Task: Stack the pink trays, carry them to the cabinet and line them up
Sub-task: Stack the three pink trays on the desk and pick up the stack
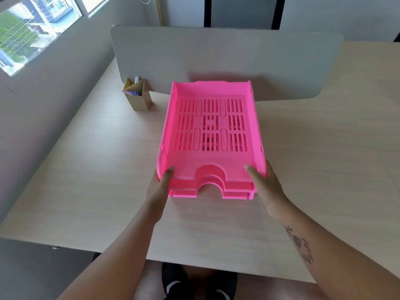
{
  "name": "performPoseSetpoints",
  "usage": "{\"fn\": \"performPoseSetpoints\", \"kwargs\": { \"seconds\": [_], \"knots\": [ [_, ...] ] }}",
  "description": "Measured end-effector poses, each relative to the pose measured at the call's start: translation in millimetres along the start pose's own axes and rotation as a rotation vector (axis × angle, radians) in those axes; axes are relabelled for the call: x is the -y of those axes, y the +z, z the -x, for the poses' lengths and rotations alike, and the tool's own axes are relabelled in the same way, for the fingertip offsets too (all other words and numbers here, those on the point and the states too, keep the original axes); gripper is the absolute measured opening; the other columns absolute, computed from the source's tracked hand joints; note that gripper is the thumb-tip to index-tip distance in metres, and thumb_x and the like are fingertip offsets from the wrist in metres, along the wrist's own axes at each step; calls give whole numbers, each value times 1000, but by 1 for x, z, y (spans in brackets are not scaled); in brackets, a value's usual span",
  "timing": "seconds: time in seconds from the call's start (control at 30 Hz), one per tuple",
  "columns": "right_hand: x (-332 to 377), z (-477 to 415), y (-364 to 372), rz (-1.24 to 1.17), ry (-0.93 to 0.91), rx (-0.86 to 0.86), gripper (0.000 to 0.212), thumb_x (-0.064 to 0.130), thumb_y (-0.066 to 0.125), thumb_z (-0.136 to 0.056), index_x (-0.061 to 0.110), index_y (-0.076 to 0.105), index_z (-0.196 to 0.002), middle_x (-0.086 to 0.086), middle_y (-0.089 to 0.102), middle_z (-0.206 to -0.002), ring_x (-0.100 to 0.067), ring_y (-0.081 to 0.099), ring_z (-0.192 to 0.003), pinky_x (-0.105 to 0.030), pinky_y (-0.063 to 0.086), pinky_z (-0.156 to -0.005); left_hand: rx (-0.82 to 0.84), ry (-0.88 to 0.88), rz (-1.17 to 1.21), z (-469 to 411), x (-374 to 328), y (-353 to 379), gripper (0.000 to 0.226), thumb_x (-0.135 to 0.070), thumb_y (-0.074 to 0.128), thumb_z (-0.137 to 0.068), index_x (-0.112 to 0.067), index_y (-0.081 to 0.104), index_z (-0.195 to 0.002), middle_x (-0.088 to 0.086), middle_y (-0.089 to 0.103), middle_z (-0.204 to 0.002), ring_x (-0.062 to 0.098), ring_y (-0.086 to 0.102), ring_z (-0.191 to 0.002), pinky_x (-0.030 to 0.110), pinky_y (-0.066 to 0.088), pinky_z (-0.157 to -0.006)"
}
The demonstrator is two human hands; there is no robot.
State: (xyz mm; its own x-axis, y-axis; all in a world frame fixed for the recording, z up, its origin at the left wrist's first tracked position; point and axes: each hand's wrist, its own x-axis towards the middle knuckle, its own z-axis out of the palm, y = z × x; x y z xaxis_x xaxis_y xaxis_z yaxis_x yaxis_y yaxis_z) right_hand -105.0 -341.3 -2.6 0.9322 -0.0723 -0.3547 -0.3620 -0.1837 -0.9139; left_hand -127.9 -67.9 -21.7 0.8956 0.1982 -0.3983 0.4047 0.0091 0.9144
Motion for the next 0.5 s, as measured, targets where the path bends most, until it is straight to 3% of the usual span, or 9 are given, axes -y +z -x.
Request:
{"fn": "performPoseSetpoints", "kwargs": {
  "seconds": [0.23, 0.3, 0.5],
  "knots": [
    [-36, -11, 16, -261, 131, 18, 108, 87, 62, -52, 32, 47, -143, 1, 59, -141, -21, 51, -133, -52, 33, -115, -55, -29, 97, -11, 14, 9, 61, -53, 48, -86, -19, 54, -135, 11, 72, -120, 26, 69, -107, 40, 54, -87],
    [-39, -12, 17, -283, 144, 20, 109, 88, 61, -51, 35, 46, -144, 1, 57, -144, -22, 49, -135, -55, 32, -115, -59, -34, 102, -10, 16, 10, 56, -55, 47, -87, -23, 55, -132, 11, 72, -121, 26, 69, -108, 41, 54, -91],
    [-23, -9, 14, -348, 195, 16, 100, 84, 67, -47, 39, 53, -135, 0, 60, -140, -27, 52, -132, -59, 34, -111, -89, -51, 124, -2, -5, 9, 71, -64, 51, -80, -16, 58, -133, 13, 73, -116, 33, 69, -107, 49, 54, -94]
  ]
}}
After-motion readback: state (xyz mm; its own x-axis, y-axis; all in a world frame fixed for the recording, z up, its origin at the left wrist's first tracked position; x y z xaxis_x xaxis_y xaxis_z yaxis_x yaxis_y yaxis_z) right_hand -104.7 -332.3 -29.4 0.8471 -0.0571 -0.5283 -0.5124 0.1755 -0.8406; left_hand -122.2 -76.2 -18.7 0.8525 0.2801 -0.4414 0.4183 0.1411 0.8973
